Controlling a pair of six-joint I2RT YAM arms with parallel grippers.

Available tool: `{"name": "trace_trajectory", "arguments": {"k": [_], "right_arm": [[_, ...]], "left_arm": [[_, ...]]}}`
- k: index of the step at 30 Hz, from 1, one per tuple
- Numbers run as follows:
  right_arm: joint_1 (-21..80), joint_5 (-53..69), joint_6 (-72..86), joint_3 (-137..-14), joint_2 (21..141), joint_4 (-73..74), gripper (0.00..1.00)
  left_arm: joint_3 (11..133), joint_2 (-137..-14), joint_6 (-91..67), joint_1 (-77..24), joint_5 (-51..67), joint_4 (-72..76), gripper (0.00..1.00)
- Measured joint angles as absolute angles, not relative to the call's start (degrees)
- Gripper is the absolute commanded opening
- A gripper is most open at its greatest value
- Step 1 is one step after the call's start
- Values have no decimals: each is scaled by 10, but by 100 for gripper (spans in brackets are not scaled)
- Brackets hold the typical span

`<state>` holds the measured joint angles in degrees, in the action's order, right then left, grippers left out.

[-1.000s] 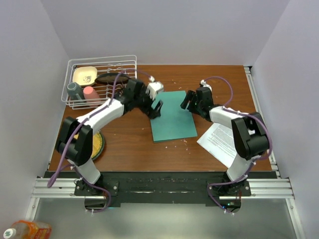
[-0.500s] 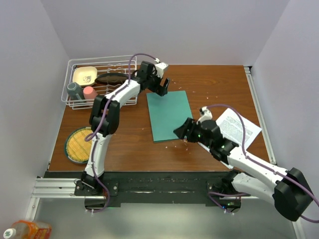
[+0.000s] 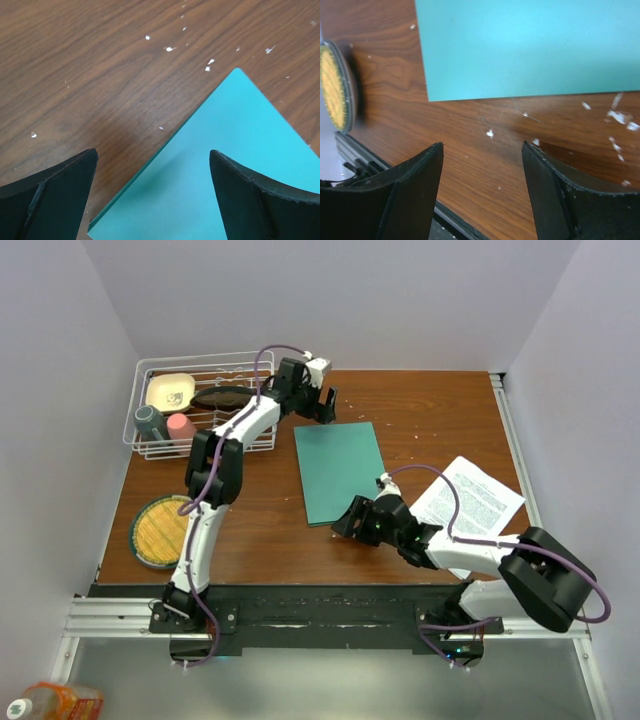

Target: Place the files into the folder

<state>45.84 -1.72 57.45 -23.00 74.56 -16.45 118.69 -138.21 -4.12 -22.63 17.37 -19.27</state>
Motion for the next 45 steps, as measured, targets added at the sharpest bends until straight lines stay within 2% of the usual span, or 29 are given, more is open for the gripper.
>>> {"name": "trace_trajectory", "arguments": {"k": [14, 29, 40, 45], "right_arm": [[465, -57, 612, -230, 772, -218, 67], [465, -115, 691, -183, 778, -275, 65], [466, -156, 713, -150, 679, -228, 60], [466, -160, 721, -150, 695, -232, 57]], "left_arm": [[1179, -1418, -40, -222, 176, -202, 100], [957, -1276, -38, -220, 182, -180, 100], [890, -1230, -34, -222, 177, -176, 100], [885, -1227, -33, -225, 175, -174, 100]]}}
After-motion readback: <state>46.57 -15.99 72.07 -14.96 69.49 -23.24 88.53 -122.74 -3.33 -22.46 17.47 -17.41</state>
